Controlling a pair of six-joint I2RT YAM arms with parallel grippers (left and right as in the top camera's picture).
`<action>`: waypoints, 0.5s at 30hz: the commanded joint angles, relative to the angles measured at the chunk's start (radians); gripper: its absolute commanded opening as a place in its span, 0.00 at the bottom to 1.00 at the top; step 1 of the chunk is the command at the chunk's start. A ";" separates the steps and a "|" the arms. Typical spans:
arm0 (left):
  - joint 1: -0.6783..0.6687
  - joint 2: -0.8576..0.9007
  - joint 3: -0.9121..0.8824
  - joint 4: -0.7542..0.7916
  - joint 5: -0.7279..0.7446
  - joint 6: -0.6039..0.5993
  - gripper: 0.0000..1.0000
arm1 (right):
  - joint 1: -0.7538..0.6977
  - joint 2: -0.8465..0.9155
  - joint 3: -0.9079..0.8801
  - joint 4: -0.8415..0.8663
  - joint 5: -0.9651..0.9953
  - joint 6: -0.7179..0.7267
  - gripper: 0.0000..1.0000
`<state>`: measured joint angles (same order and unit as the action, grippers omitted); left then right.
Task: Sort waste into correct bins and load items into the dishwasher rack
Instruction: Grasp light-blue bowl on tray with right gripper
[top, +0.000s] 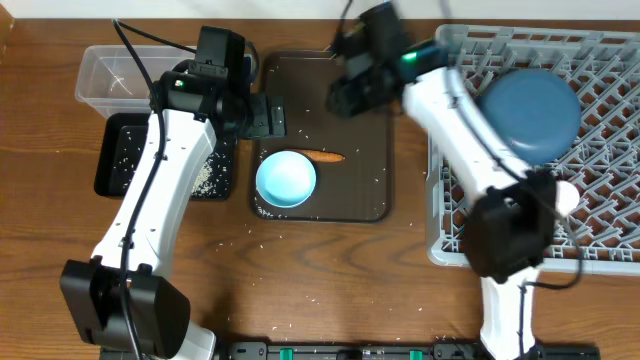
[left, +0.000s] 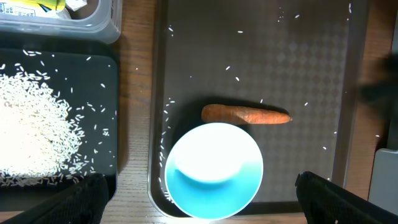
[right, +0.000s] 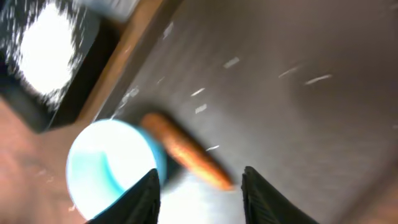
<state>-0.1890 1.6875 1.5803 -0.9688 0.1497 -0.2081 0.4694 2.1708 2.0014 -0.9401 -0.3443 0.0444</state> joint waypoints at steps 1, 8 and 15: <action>0.002 0.007 -0.008 -0.003 -0.013 0.006 0.99 | 0.061 0.054 -0.002 -0.035 -0.045 0.104 0.31; 0.002 0.007 -0.008 -0.003 -0.013 0.006 0.99 | 0.118 0.095 -0.002 -0.136 -0.045 0.217 0.21; 0.002 0.007 -0.008 -0.003 -0.013 0.006 0.99 | 0.147 0.140 -0.003 -0.209 -0.008 0.254 0.23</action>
<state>-0.1890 1.6875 1.5803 -0.9688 0.1497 -0.2081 0.5903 2.2742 1.9999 -1.1442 -0.3695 0.2497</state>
